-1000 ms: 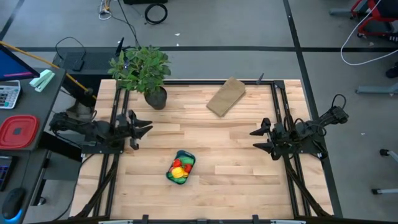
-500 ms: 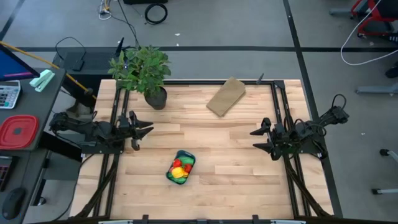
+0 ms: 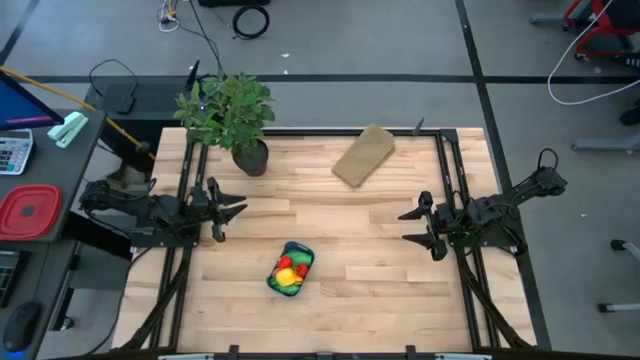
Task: Pick and placing Produce into tupperware
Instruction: Return to Home Position
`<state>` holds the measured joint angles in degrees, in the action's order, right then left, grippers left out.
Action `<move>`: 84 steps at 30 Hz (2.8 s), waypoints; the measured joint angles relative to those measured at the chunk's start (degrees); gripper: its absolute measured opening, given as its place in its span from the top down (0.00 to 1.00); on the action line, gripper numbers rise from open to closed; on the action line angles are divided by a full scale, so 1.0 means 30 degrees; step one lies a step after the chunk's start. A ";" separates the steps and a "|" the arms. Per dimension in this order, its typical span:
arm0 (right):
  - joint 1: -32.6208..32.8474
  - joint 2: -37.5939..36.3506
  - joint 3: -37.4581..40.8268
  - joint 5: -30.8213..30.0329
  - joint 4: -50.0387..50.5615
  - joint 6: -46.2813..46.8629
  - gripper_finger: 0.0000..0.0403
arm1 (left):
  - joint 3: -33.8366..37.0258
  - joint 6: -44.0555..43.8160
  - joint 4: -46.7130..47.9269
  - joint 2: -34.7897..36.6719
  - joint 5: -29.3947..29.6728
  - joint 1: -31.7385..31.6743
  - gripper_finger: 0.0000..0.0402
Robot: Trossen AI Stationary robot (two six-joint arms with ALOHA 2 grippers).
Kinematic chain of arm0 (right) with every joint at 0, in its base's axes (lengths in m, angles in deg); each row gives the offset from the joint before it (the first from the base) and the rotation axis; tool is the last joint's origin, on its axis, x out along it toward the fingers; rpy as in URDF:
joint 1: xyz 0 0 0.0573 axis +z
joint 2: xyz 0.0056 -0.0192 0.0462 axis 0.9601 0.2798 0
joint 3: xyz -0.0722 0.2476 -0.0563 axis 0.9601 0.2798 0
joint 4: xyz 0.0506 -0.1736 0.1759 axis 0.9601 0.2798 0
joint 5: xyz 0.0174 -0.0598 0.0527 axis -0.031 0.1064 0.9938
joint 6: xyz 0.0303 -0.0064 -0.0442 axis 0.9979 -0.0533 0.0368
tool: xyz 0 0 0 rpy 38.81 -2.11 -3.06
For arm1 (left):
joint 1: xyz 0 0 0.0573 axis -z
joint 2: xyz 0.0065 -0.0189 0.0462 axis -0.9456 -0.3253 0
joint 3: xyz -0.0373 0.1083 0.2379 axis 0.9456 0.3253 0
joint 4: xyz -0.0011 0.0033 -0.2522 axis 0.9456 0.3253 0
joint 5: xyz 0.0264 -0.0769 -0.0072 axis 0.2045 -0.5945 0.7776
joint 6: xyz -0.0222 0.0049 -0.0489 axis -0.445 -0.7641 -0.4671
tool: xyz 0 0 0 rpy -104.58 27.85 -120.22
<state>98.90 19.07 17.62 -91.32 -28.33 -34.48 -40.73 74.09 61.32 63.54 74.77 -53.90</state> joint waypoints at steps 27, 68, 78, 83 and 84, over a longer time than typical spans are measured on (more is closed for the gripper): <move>0.0005 0.0107 -0.0403 0.0000 0.0475 -0.0007 0.32 | 0.0017 0.0416 -0.0741 0.0007 0.0000 -0.0001 0.73; 0.0007 0.0107 -0.0444 0.0000 0.0475 0.0001 0.32 | 0.0015 0.0409 -0.0778 0.0007 0.0000 -0.0004 0.73; 0.0003 0.0107 -0.0444 0.0000 0.0475 0.0007 0.32 | 0.0018 0.0416 -0.0778 0.0007 -0.0004 0.0000 0.73; 0.0002 0.0107 -0.0444 0.0005 0.0477 0.0007 0.32 | 0.0016 0.0418 -0.0778 0.0007 -0.0007 0.0004 0.73; 0.0004 0.0107 -0.0444 0.0000 0.0475 0.0007 0.32 | 0.0017 0.0411 -0.0778 0.0007 -0.0002 0.0002 0.73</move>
<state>98.91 19.40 16.28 -91.32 -26.91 -34.46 -40.68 75.32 58.99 63.56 74.76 -53.89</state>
